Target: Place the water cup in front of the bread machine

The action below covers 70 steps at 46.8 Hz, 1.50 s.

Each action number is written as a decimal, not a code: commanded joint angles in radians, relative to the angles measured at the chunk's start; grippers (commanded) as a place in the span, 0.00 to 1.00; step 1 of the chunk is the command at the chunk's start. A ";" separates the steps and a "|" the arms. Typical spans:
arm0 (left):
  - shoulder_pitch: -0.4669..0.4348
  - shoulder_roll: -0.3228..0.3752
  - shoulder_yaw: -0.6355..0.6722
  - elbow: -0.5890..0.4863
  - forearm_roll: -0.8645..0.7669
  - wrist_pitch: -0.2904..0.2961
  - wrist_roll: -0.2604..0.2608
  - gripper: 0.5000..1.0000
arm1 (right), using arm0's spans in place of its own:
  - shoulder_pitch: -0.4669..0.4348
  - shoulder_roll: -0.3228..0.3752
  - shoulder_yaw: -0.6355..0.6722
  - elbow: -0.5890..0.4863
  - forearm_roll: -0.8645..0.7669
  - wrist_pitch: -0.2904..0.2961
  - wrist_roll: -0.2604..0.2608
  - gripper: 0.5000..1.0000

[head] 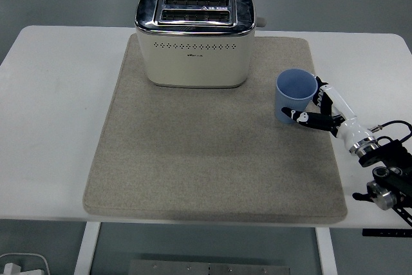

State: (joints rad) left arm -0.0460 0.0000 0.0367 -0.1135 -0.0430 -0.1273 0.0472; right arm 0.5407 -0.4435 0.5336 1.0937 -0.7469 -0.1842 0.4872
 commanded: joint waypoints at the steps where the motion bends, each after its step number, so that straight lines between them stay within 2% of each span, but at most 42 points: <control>1: 0.000 0.000 0.000 0.000 0.000 0.000 0.000 0.99 | 0.001 0.006 0.002 0.000 0.000 0.003 -0.001 0.84; 26: 0.000 0.000 0.000 0.000 0.000 0.000 0.000 0.99 | 0.031 0.028 0.000 -0.003 0.006 0.003 -0.010 0.84; 35: 0.000 0.000 -0.001 0.000 0.000 0.000 -0.001 0.99 | 0.030 0.028 -0.003 -0.008 0.000 0.003 -0.009 0.81; 38: 0.000 0.000 0.000 0.000 0.000 0.000 0.000 0.99 | 0.030 0.028 -0.003 -0.011 -0.002 0.003 -0.009 0.75; 40: 0.000 0.000 0.000 0.000 0.000 0.000 -0.001 0.99 | 0.031 0.028 -0.007 -0.011 -0.002 0.003 -0.009 0.66; 46: 0.000 0.000 0.000 -0.002 0.000 0.000 -0.001 0.99 | 0.035 0.026 -0.007 -0.011 -0.003 0.005 -0.009 0.24; 48: 0.000 0.000 0.000 0.000 0.000 0.000 -0.001 0.99 | 0.036 0.026 -0.007 -0.011 -0.003 0.005 -0.009 0.05; 49: 0.000 0.000 0.000 0.000 0.000 0.000 0.000 0.99 | 0.036 0.026 -0.009 -0.011 -0.003 0.005 -0.009 0.00; 70: 0.000 0.000 0.000 0.000 0.000 0.000 -0.001 0.99 | 0.036 0.026 -0.007 -0.009 -0.003 0.031 -0.022 0.00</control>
State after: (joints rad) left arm -0.0460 0.0000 0.0367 -0.1137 -0.0429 -0.1273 0.0473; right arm 0.5783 -0.4173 0.5261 1.0832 -0.7511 -0.1575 0.4679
